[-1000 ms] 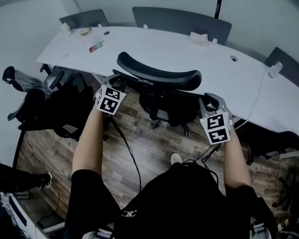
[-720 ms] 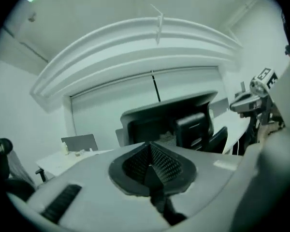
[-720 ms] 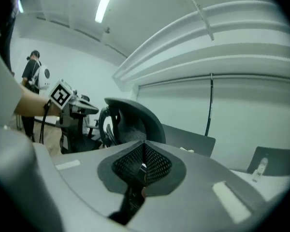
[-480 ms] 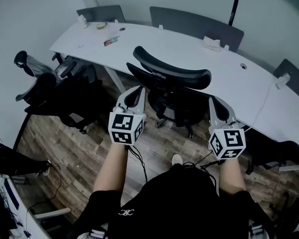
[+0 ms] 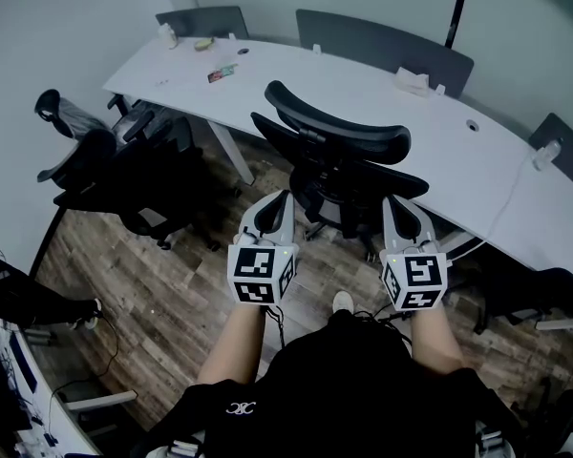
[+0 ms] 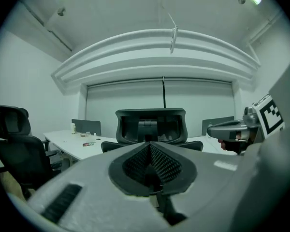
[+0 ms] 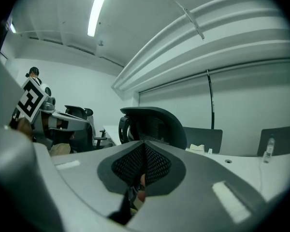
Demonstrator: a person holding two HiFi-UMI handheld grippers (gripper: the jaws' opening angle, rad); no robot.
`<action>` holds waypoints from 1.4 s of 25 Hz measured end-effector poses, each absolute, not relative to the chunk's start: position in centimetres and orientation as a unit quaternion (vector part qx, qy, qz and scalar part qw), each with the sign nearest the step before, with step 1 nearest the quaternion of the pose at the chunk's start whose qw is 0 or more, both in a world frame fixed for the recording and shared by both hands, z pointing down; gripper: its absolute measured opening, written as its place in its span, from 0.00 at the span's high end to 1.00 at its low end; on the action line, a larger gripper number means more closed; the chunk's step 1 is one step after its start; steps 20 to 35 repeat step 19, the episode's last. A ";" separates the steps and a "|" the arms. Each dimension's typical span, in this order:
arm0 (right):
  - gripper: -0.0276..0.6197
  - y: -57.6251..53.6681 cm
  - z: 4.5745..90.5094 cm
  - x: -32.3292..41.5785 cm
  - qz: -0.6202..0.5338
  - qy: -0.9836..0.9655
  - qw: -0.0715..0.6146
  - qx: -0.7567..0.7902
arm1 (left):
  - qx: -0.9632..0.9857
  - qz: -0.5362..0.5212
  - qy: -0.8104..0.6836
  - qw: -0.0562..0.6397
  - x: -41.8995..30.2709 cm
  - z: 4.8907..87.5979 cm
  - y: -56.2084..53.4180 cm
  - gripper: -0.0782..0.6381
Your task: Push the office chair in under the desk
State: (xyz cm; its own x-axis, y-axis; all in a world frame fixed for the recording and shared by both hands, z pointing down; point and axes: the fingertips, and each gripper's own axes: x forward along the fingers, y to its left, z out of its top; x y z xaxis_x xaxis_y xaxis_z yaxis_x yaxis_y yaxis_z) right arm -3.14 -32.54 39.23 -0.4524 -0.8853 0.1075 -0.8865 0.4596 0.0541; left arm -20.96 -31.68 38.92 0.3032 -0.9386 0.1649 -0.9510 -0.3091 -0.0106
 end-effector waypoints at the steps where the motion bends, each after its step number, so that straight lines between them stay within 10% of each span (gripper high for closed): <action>1: 0.95 -32.5 39.2 -3.3 0.005 -0.853 0.060 0.519 | 0.806 0.069 -0.586 0.050 -21.1 39.1 -31.6 0.88; 35: 0.95 -32.4 39.9 -4.7 0.004 -0.854 0.066 0.516 | 0.795 0.088 -0.598 0.053 -22.9 40.2 -31.4 0.88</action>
